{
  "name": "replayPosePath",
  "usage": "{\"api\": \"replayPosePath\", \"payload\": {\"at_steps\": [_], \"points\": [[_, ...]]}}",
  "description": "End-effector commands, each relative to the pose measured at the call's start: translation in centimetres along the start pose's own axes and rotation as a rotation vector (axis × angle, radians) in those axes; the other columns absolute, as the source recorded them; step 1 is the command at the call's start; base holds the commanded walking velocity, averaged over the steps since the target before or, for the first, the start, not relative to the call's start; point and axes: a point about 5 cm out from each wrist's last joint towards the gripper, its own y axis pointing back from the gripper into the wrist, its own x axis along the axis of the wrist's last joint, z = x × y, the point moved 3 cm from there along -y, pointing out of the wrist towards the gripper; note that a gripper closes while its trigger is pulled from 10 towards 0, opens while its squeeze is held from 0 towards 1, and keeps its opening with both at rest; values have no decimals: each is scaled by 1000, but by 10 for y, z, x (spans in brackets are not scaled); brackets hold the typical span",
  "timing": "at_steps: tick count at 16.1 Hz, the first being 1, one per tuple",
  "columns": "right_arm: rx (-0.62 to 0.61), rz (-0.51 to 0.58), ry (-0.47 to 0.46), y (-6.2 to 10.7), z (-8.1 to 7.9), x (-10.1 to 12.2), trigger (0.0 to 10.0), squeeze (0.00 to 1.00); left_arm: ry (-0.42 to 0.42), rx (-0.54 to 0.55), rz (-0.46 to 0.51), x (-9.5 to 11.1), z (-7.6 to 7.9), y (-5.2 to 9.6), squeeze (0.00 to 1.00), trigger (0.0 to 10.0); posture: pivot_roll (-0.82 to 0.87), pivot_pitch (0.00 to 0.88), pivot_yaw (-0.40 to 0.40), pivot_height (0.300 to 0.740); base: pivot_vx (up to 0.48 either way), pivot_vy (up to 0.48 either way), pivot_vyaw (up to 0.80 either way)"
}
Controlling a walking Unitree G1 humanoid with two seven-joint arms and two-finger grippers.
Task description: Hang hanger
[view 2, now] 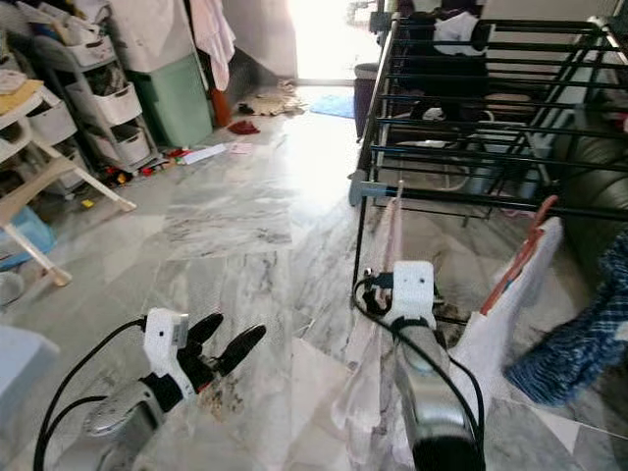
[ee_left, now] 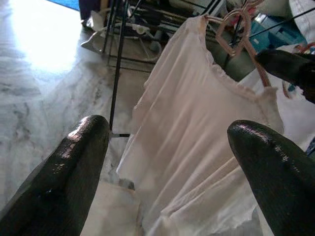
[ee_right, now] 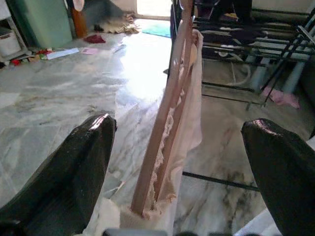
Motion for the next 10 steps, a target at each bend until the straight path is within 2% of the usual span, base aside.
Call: {"api": "replayPosePath", "payload": {"at_steps": [1, 4, 6, 7, 8, 9, 10], "points": [[6, -20, -48, -11, -6, 2, 10000, 0, -3, 20, -14, -1, -9, 3, 0, 10000, -83, 0, 75, 740, 0, 0, 0], [27, -30, -72, -30, -19, 13, 10000, 0, 0, 13, -12, 0, -10, 3, 0, 10000, -69, 0, 75, 740, 0, 0, 0], [0, -79, -45, -39, -24, 14, 10000, 0, -5, -9, -22, -3, -5, 3, 0, 10000, -61, 0, 67, 740, 0, 0, 0], [-30, -119, -20, -41, -21, 8, 10000, 0, -4, -9, -22, -4, -5, 3, 0, 10000, -53, 0, 61, 740, 0, 0, 0], [-98, -192, -6, -41, -8, -6, 10000, 0, 3, -10, -22, -5, -4, 3, 0, 10000, -50, 0, 58, 740, 0, 0, 0], [-121, -213, -13, -40, -4, -10, 10000, 0, 3, -9, -22, -5, -4, 3, 0, 10000, -48, 0, 55, 740, 0, 0, 0], [-178, -257, -23, -37, 12, -22, 10000, 0, 6, -9, -23, -6, -3, 3, 0, 10000, -45, 0, 52, 740, 0, 0, 0]]}}
